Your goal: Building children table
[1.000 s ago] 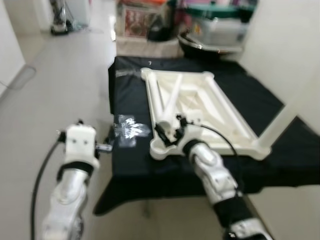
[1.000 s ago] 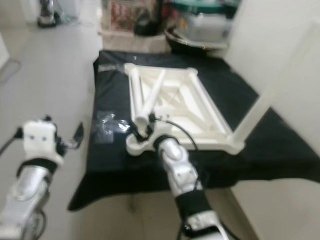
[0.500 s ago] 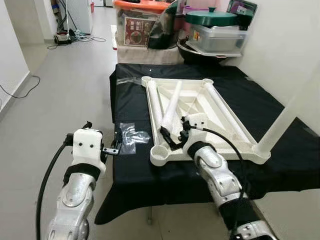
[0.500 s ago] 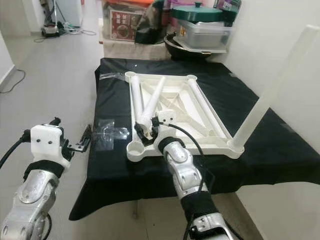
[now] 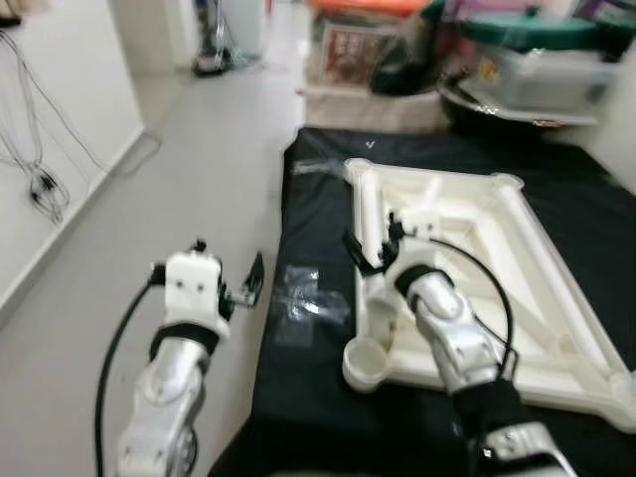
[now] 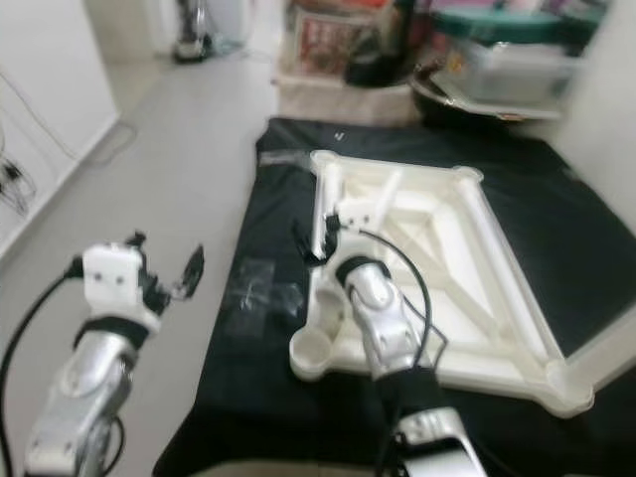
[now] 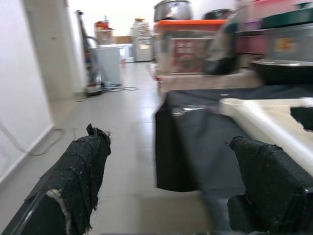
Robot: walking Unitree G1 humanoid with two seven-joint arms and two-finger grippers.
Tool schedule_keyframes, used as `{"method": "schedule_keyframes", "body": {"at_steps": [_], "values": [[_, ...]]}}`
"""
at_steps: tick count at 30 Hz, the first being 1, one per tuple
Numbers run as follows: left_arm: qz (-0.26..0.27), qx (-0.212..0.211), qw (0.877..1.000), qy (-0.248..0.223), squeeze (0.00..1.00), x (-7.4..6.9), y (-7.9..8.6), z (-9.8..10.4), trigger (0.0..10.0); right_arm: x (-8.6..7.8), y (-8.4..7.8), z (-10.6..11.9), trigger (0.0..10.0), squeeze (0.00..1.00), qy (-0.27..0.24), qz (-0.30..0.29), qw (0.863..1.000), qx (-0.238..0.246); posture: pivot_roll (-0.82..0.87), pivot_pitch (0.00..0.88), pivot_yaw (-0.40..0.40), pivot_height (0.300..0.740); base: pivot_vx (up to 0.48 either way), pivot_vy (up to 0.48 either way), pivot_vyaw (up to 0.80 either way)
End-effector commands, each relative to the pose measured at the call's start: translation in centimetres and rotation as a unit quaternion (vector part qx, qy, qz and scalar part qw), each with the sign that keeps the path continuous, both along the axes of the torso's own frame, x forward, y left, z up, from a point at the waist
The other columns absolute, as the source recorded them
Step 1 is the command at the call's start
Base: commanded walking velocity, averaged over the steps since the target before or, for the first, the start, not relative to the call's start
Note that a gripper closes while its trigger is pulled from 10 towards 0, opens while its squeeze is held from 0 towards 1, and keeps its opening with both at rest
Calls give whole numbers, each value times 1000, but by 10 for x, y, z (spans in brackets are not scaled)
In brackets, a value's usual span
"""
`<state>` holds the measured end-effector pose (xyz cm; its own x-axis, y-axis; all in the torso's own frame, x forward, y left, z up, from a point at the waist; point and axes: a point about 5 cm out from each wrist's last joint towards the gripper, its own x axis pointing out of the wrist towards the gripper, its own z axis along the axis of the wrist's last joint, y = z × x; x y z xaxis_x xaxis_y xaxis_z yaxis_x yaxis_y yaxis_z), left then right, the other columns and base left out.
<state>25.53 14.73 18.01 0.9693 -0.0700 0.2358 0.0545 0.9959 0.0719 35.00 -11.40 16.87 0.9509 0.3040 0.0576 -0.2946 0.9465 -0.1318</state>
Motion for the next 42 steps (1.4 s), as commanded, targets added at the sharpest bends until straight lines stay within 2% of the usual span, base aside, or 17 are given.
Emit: {"method": "schedule_keyframes", "body": {"at_steps": [1, 4, 5, 8, 9, 10, 11, 19, 21, 22, 24, 26, 28, 34, 36, 41, 42], "values": [[8, 5, 1000, 13, 0, 0, 2, -5, 10000, -2, -1, -8, 10000, 0, 21, -4, 1000, 0, 85, 0, -112, 740, 0, 0, 0], [9, 7, 1000, 15, 0, 0, 2, -5, 10000, -1, -1, -8, 10000, 0, 28, -9, 1000, -1, 85, 0, -112, 740, 0, 0, 0], [9, 9, 1000, 17, 0, 0, 2, -6, 10000, -1, -1, -9, 10000, 0, 48, -16, 999, 0, 85, 0, -113, 740, 0, 0, 0], [9, 13, 1000, 20, 0, 0, 2, -7, 10000, -2, -3, -8, 10000, 0, 63, -27, 998, 1, 89, 0, -116, 740, 0, 0, 0], [11, 16, 1000, 22, 0, -1, 3, -8, 10000, -1, -9, -6, 10000, 0, 87, -59, 994, -3, 91, 0, -119, 740, 0, 0, 0], [11, 16, 1000, 22, 0, -1, 3, -8, 10000, -1, -9, -6, 10000, 0, 87, -59, 994, -3, 91, 0, -119, 740, 0, 0, 0], [13, 19, 999, 24, 0, -2, 4, -9, 10000, -1, -15, -4, 10000, 0, 103, -85, 991, 0, 89, 0, -119, 740, 0, 0, 0], [14, 19, 999, 29, 0, -3, 4, -11, 10000, -3, -28, 10, 10000, 0, 104, -139, 985, -1, 71, 0, -112, 740, 0, 0, 0], [10, 22, 999, 34, 0, -1, 1, -14, 10000, -1, -40, -6, 10000, 0, 166, -175, 970, 26, 69, 0, -115, 740, 0, 0, 0], [10, 22, 999, 34, 0, -1, 1, -14, 10000, -1, -40, -6, 10000, 0, 166, -175, 970, 26, 69, 0, -115, 740, 0, 0, 0], [11, 24, 999, 34, 0, 2, 2, -13, 10000, 2, -46, -21, 10000, 0, 228, -186, 954, 52, 68, 0, -119, 740, 0, 0, 0], [11, 24, 999, 34, 0, 2, 2, -13, 10000, 2, -46, -21, 10000, 0, 228, -186, 954, 52, 68, 0, -119, 740, 0, 0, 0], [16, 24, 999, 32, 0, 3, 4, -13, 10000, 4, -48, -31, 10000, 0, 274, -184, 941, 70, 69, 0, -131, 740, 0, 0, 0], [19, 23, 999, 31, 0, 3, 3, -14, 10000, 9, -52, -29, 10000, 0, 287, -189, 935, 83, 77, 0, -144, 740, 0, 0, 0], [23, 20, 999, 30, 0, 2, 3, -15, 10000, 14, -54, -20, 10000, 0, 292, -196, 929, 116, 79, 0, -148, 740, 0, 0, 0], [24, 21, 999, 31, 0, 2, 3, -15, 10000, 16, -51, -18, 10000, 0, 303, -190, 924, 133, 79, 0, -147, 740, 0, 0, 0], [22, 23, 999, 31, 0, 3, 2, -16, 10000, 14, -47, -23, 10000, 0, 325, -178, 918, 139, 79, 0, -146, 740, 0, 0, 0]]}}
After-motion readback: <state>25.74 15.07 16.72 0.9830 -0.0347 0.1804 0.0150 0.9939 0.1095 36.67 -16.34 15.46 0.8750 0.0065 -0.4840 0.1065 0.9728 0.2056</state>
